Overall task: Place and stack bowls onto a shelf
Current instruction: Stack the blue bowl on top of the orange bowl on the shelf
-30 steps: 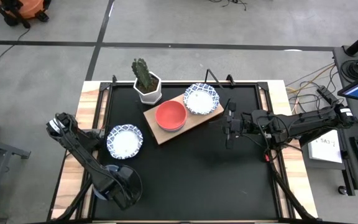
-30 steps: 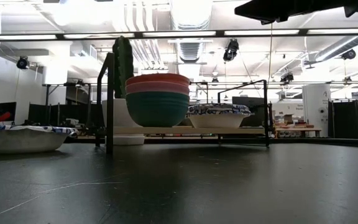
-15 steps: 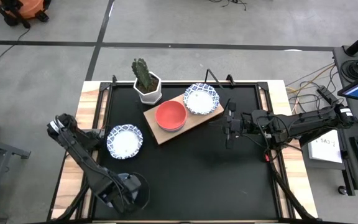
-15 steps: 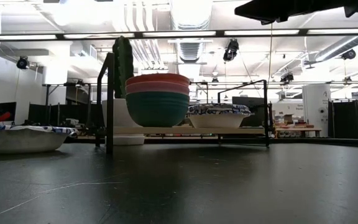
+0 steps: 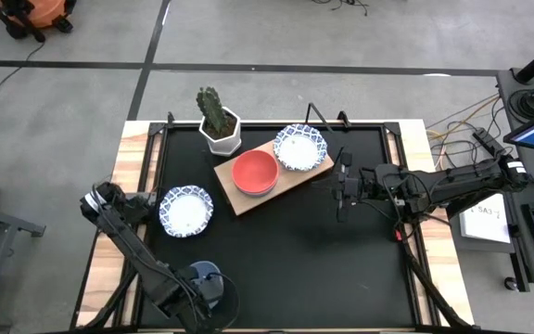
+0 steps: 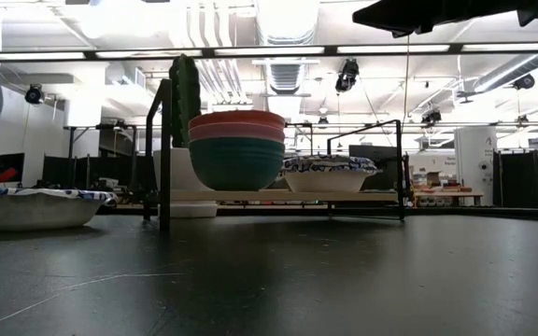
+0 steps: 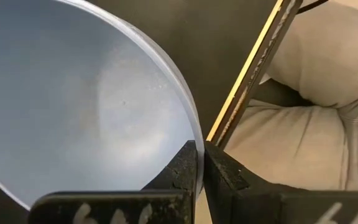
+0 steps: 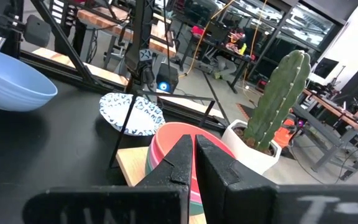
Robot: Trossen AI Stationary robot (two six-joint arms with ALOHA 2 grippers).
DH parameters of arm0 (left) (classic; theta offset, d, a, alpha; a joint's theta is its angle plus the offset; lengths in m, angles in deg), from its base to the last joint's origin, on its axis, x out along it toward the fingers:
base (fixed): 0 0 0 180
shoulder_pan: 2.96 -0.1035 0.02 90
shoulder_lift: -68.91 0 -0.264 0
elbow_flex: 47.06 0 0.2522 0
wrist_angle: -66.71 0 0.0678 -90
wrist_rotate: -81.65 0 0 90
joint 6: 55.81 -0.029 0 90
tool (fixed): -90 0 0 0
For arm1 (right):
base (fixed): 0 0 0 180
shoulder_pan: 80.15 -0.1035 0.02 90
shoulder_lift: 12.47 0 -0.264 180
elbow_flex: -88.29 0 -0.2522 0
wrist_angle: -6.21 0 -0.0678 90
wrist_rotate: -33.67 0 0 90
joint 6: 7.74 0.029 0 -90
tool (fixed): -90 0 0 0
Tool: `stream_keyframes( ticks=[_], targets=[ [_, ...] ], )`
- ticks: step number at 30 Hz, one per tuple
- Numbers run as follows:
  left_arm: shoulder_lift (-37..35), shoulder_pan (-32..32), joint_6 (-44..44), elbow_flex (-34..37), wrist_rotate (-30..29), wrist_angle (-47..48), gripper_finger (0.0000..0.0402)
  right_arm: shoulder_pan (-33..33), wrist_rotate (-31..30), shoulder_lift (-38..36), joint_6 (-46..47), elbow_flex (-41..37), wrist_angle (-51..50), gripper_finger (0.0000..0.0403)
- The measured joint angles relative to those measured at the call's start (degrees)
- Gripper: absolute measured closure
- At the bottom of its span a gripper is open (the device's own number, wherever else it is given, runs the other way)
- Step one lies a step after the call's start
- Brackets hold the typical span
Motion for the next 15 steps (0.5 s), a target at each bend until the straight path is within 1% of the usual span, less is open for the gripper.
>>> stream_keyframes(
  ticks=[7,15],
  targets=[
    [0.36,-0.55,-1.06,-0.17,-0.03,0.02,0.0401,0.0,0.0,0.0,-0.02,0.0,-0.07,0.0394],
    [0.36,-2.92,-5.02,-0.63,-0.17,-2.11,0.0401,0.0,0.0,0.02,-0.04,0.0,-0.37,0.0394]
  ],
)
